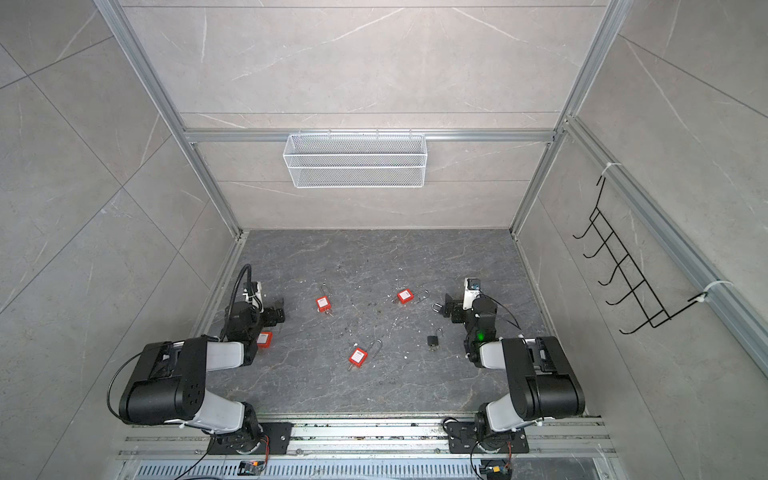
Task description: Lock with the key
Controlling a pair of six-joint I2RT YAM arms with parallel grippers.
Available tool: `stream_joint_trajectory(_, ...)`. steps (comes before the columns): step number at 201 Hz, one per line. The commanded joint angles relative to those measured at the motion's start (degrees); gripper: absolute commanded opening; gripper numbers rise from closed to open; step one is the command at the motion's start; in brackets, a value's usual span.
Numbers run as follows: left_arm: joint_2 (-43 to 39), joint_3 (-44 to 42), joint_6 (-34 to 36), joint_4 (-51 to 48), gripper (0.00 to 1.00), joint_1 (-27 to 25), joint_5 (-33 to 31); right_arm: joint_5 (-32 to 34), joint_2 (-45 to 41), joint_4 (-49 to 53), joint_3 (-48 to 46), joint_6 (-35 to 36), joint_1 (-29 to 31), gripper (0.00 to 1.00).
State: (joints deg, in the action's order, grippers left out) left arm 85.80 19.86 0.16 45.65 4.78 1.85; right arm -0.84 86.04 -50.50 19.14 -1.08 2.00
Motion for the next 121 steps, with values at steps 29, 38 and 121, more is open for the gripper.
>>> stream_joint_trajectory(29, -4.8, 2.7, -0.2, -4.1, 1.00, 0.1, 1.5, 1.9, -8.1, 6.1, 1.4, -0.9, -0.1, 0.99)
stream_joint_trajectory(38, -5.9, 2.6, -0.2, -4.8, 0.99, 0.1, 1.7, 2.2, -9.9, 7.7, 1.5, -0.9, -0.1, 0.99)
stream_joint_trajectory(121, -25.4, 13.5, -9.6, -40.7, 0.91, -3.2, 6.3, 6.2, -23.3, 55.4, 19.6, -12.8, 5.6, 0.91)
